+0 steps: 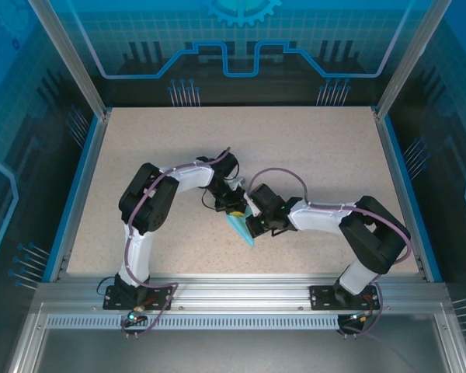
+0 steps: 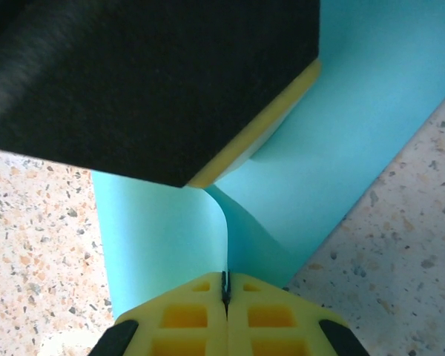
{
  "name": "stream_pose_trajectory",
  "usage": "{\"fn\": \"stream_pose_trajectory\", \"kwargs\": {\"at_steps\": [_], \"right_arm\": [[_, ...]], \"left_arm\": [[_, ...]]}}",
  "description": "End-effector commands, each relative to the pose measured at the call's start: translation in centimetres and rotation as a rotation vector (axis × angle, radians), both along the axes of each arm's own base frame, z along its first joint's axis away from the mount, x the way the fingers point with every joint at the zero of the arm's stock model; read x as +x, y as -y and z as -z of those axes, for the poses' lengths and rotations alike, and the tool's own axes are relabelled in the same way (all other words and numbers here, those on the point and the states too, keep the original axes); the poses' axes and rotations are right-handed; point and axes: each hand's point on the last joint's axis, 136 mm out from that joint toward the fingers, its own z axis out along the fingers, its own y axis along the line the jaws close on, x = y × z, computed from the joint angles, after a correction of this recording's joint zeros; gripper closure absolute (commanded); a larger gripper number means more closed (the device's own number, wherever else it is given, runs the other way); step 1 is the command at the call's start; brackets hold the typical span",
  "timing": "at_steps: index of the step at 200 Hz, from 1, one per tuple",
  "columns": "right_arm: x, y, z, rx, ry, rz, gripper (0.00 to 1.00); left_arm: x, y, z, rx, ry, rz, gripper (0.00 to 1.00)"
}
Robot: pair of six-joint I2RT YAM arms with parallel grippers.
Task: Fold a paper plane with a square sheet of paper (fold left side to right side)
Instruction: Third fold the triangle at the center of the table.
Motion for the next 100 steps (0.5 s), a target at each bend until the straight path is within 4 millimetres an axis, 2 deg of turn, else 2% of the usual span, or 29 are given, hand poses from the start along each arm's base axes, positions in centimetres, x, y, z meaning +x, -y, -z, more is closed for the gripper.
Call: {"fn": "stream_pose_trajectory", "kwargs": {"at_steps": [1, 50, 80, 100], "right_arm": [[0.3, 0.2, 0.5, -0.018, -0.032, 0.018, 1.0], [-1.2, 1.2, 1.7, -0.054, -0.086, 0.013, 1.0], [-2.2, 1.7, 2.2, -0.074, -0.117, 0.005, 1.0], [-2.8, 2.0, 2.6, -0.089, -0.132, -0.005, 1.0]], "left_arm": [[-1.1, -1.0, 2.3, 0.091, -0.036, 0.015, 0.92], [-0.8, -0.9, 1.3, 0.084, -0.012, 0.016, 0.86], [0.4, -0.7, -0.8, 0.076, 0.028, 0.028, 0.79], [1.9, -0.8, -2.5, 0.062, 0.063, 0.023, 0.71]]}}
